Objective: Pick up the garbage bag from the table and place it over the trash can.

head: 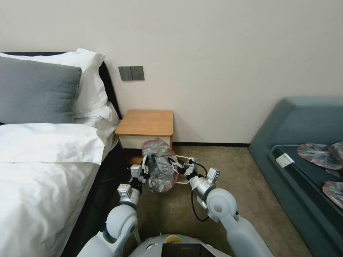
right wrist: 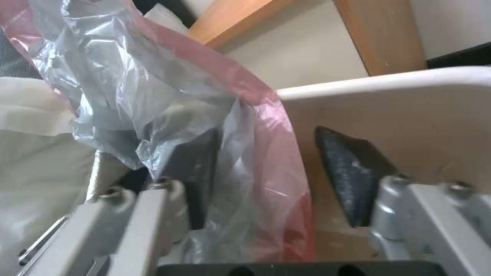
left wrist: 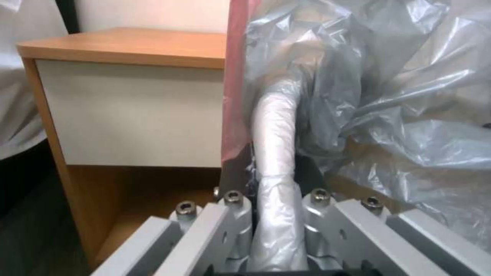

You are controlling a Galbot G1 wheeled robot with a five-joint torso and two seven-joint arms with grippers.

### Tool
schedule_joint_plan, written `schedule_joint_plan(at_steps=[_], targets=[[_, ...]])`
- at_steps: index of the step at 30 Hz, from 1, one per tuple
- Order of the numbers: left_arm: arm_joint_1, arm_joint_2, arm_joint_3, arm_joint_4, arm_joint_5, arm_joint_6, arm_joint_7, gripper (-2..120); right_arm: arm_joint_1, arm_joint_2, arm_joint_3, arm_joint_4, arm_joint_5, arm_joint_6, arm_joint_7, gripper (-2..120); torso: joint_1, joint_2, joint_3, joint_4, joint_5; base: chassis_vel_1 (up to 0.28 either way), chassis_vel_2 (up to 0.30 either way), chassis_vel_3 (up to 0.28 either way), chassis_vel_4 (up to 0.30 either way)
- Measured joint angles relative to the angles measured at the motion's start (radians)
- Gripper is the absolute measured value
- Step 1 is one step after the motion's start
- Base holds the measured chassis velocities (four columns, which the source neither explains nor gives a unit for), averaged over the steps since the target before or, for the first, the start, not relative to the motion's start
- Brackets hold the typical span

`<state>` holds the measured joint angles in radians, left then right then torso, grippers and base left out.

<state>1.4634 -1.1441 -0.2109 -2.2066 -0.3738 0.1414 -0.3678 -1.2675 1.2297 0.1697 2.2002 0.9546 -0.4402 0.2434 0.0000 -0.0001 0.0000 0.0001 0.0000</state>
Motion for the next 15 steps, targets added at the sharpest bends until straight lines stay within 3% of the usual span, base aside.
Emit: schedule_joint_plan(at_steps=[10,15], targets=[[0.001,-0.001,-0.002,-0.004,-0.009,0.002,0.001,5,-0.015,0.003,0.001,0.017,-0.012,0.006,-0.004,10,0.0,0.0,0.0,-0.0001,0.0,0.0,0.0,0.0,0.0],[0.004,-0.004,-0.002,-0.005,-0.026,0.015,0.0,5,-0.027,0.001,0.005,0.051,-0.018,0.012,-0.006,0,0.0,0.0,0.0,0.0,0.0,0.0,0.0,0.0,0.0]])
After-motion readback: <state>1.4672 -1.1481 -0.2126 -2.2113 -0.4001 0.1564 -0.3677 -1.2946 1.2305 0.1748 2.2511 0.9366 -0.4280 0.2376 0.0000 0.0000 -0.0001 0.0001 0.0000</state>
